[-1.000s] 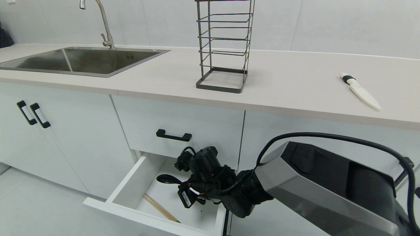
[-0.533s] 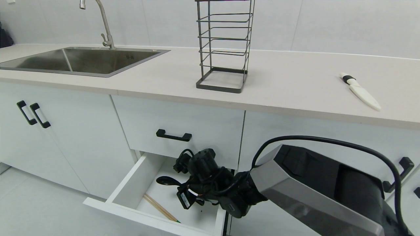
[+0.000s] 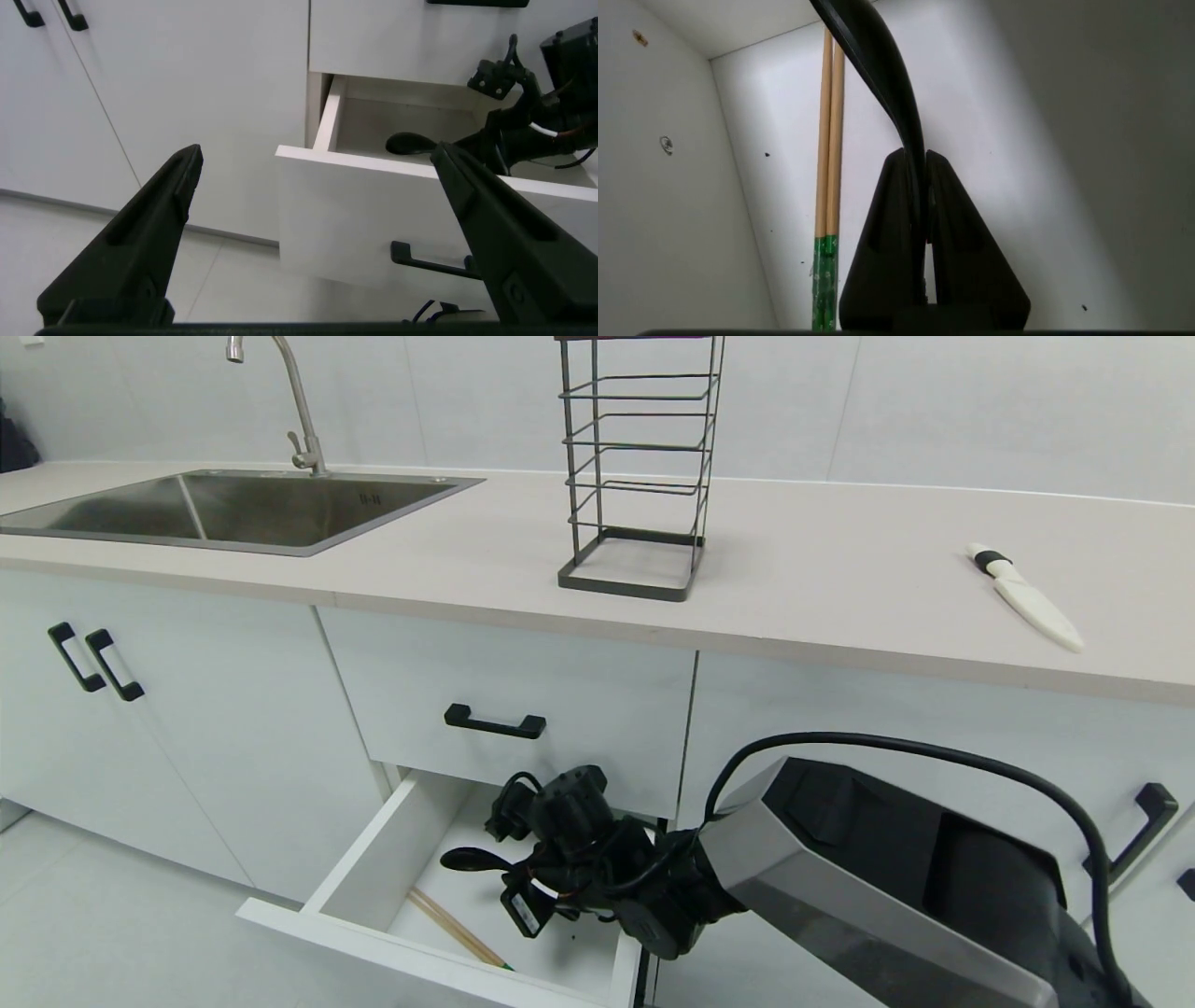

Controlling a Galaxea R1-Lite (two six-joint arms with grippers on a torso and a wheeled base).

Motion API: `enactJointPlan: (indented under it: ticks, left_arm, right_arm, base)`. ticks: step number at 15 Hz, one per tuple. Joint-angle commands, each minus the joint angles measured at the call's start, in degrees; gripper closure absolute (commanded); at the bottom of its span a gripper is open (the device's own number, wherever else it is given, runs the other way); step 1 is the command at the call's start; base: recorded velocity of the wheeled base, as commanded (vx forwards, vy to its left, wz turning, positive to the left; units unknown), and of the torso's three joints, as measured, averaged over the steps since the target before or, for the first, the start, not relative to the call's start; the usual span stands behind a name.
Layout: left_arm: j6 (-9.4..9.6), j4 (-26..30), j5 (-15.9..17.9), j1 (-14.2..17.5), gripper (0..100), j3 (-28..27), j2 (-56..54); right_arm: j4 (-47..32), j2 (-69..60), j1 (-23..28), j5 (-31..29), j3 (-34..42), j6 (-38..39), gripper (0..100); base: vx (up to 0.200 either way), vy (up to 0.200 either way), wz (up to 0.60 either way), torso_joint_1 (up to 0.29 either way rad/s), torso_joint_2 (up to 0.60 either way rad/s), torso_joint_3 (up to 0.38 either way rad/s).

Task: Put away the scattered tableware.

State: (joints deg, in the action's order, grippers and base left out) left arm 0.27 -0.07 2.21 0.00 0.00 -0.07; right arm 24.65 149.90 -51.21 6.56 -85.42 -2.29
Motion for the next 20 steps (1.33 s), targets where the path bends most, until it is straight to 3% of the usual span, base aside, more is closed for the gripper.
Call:
enactJointPlan:
  ticks: [1,10,11,20]
  left_arm:
    - [0.00,-0.01,-0.01,0.00,0,0.00,0.07]
    - [0.00,-0.01,-0.01,0.00,0,0.00,0.07]
    - [0.00,-0.01,-0.01,0.00,0,0.00,0.07]
    - [0.00,-0.01,-0.01,0.00,0,0.00,0.07]
  right_arm:
    - [-0.66,0.92,-0.03,0.12,-0.63,-0.70,100]
    - [-3.29,2.51,-0.03,0.56,-2.82,-0.78,100]
    - [-3.73,2.51,-0.03,0.56,-3.00,-0.78,0]
    - [-4.79,-2.42,-1.08,1.18,-4.32,-0.70,0]
  base:
    - [0.000,0.000,0.00,0.000,0.00,0.000]
    - [0.000,0.000,0.00,0.000,0.00,0.000]
    - [0.000,0.000,0.00,0.000,0.00,0.000]
    - [0.000,0.000,0.00,0.000,0.00,0.000]
